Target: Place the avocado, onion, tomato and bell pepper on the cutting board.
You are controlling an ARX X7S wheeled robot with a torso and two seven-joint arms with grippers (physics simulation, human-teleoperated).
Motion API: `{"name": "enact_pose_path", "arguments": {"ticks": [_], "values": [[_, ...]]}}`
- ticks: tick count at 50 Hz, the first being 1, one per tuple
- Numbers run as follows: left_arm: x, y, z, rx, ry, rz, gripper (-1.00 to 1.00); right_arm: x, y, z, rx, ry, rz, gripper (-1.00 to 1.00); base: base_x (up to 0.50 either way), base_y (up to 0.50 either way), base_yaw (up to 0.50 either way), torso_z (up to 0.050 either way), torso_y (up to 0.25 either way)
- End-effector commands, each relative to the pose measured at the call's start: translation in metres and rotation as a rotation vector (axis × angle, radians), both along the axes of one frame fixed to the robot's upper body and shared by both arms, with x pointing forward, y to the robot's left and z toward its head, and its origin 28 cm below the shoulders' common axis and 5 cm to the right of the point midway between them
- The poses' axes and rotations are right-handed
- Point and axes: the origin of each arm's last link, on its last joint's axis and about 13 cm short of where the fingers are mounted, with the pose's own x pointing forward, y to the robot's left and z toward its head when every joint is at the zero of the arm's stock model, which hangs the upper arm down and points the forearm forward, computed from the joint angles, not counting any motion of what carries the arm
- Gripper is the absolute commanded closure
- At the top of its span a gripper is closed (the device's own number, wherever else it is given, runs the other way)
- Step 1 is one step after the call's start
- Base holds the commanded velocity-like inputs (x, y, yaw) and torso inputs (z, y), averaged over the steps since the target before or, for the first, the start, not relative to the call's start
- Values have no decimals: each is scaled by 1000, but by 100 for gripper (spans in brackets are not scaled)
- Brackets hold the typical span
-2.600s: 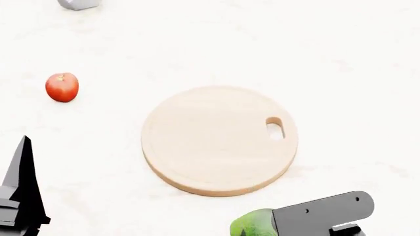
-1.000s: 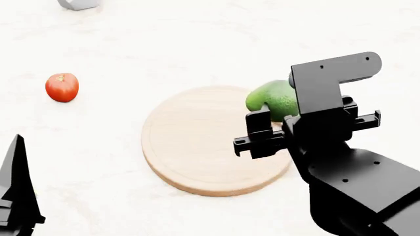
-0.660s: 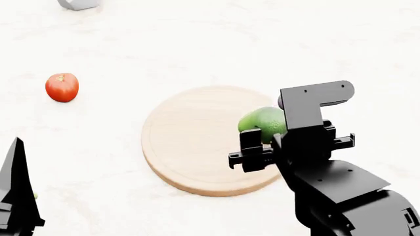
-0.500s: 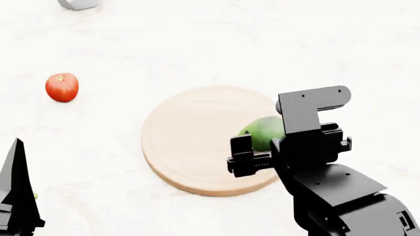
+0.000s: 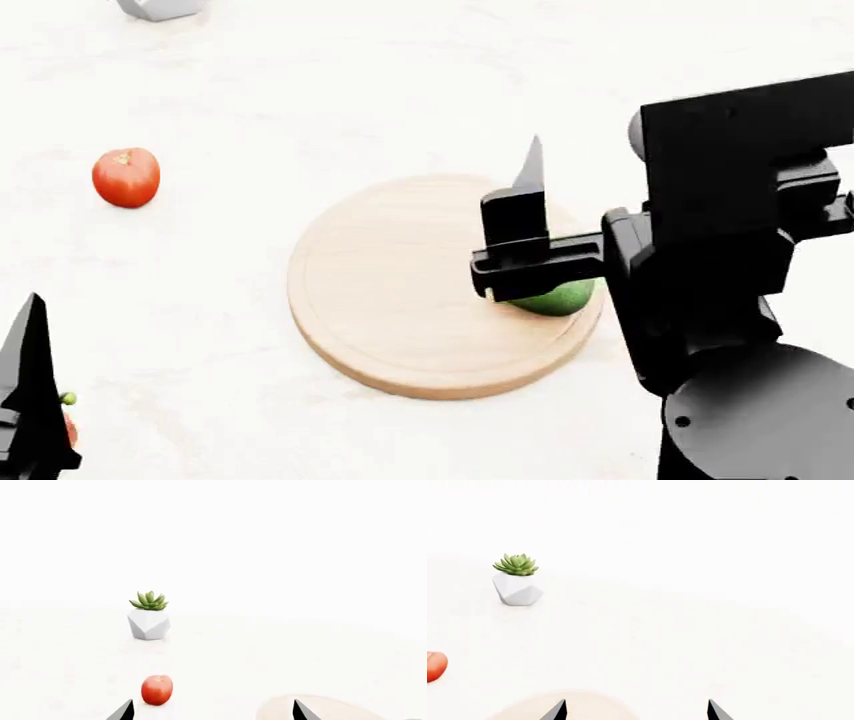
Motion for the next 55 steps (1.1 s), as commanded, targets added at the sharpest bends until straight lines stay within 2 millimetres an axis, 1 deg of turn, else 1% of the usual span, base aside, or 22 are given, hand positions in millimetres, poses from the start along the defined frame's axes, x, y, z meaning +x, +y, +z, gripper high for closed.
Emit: {"name": "enact_pose_path", "arguments": {"ticks": [1, 4, 7, 13, 16, 21, 30, 35, 49, 55], "values": [[-15, 12, 9, 25, 182, 7, -100, -56, 9, -6, -70, -134, -2, -100, 0, 0, 0, 0, 0], [-23, 18, 10, 30, 243, 32, -100, -56, 11, -11, -66, -128, -4, -100, 0, 0, 0, 0, 0], [-33, 23, 6, 54, 284, 53, -100, -56, 15, -16, -63, -124, 3, -100, 0, 0, 0, 0, 0], [-50, 24, 2, 73, 320, 75, -100, -53, 16, -22, -45, -111, 18, -100, 0, 0, 0, 0, 0], [-53, 22, -2, 73, 335, 74, -100, -52, 16, -23, -40, -107, 23, -100, 0, 0, 0, 0, 0], [-53, 18, -12, 76, 369, 68, -100, -53, 14, -27, -37, -96, 26, -100, 0, 0, 0, 0, 0], [-58, 10, -26, 109, 422, 12, -100, -53, 12, -31, -34, -82, 27, -100, 0, 0, 0, 0, 0], [-54, 12, -28, 110, 424, 36, -100, -55, 12, -32, -30, -76, 33, -100, 0, 0, 0, 0, 0], [-31, 19, -42, 134, 444, 85, -100, -62, 11, -31, -28, -70, 27, -100, 0, 0, 0, 0, 0], [-18, 19, -46, 147, 446, 85, -100, -64, 10, -31, -24, -69, 26, -100, 0, 0, 0, 0, 0]]}}
